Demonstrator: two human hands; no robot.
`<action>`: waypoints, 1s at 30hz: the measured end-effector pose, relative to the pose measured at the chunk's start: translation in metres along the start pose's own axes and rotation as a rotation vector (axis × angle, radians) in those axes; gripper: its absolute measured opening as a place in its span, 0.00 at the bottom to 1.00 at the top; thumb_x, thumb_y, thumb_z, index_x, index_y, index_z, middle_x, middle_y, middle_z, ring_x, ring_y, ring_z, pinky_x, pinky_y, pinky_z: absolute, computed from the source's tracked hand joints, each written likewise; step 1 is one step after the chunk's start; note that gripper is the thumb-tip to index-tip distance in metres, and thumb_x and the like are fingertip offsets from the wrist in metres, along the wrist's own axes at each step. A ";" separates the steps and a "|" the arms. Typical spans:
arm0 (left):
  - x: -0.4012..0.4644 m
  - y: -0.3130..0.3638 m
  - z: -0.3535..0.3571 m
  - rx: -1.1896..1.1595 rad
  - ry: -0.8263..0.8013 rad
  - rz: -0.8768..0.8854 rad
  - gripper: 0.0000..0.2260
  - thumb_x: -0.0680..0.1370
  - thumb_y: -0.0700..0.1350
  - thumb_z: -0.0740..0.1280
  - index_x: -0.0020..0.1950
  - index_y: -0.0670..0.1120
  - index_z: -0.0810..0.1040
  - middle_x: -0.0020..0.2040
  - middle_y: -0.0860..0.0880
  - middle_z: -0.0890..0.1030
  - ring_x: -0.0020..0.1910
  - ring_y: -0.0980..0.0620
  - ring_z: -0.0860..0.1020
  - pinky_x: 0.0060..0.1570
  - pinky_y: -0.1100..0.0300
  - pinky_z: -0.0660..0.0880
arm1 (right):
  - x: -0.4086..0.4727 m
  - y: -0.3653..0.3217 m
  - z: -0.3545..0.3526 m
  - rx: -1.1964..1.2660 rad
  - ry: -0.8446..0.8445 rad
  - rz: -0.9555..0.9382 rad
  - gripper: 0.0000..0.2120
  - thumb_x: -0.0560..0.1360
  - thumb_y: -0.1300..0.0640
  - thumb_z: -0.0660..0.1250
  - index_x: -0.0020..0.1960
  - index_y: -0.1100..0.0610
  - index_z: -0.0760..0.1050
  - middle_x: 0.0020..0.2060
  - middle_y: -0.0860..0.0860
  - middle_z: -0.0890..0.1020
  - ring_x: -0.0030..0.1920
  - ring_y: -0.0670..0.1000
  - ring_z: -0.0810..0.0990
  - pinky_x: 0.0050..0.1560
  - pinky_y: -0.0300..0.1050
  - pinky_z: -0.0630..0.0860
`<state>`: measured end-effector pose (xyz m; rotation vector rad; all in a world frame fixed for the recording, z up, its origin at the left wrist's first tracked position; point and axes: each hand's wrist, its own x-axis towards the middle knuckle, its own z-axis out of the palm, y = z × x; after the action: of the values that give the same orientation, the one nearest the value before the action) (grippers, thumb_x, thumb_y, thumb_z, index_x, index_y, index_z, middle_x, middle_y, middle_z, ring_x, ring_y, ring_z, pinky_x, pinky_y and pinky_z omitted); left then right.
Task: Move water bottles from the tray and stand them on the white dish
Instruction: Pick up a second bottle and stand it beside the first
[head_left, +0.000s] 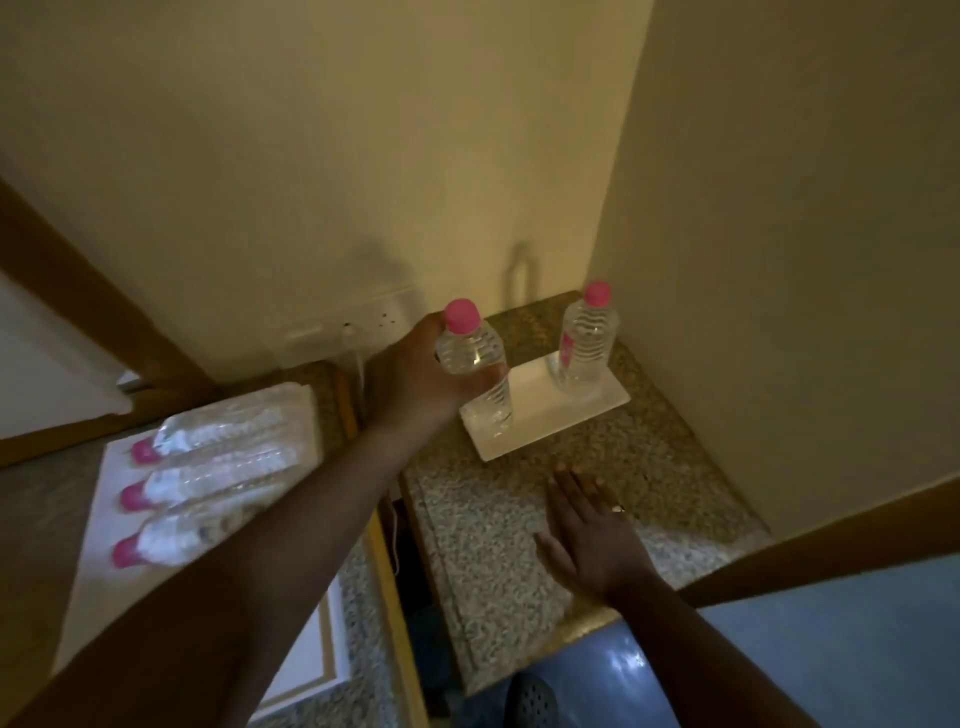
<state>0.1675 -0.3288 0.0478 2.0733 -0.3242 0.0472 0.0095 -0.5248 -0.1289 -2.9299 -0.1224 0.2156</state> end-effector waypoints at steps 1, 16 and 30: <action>0.008 0.000 0.016 0.005 -0.008 -0.001 0.27 0.62 0.55 0.80 0.58 0.51 0.77 0.49 0.53 0.83 0.46 0.57 0.81 0.45 0.67 0.76 | -0.001 0.012 -0.001 -0.007 0.006 0.013 0.34 0.80 0.35 0.49 0.76 0.59 0.61 0.75 0.58 0.62 0.75 0.59 0.58 0.72 0.58 0.49; 0.054 -0.016 0.107 0.002 -0.079 -0.015 0.30 0.63 0.52 0.81 0.62 0.50 0.76 0.56 0.51 0.82 0.55 0.50 0.80 0.55 0.52 0.77 | 0.006 0.043 -0.005 0.042 0.071 -0.008 0.41 0.77 0.30 0.49 0.79 0.58 0.51 0.78 0.56 0.48 0.78 0.57 0.44 0.76 0.55 0.41; 0.015 -0.044 0.057 0.246 -0.216 -0.097 0.43 0.63 0.64 0.77 0.73 0.52 0.65 0.72 0.48 0.71 0.68 0.48 0.71 0.64 0.53 0.70 | 0.006 0.036 -0.010 0.007 0.016 0.013 0.43 0.76 0.28 0.49 0.78 0.59 0.52 0.78 0.58 0.50 0.77 0.57 0.43 0.75 0.56 0.41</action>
<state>0.1869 -0.3600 -0.0157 2.3417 -0.3634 -0.2064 0.0190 -0.5614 -0.1270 -2.9254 -0.1000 0.1936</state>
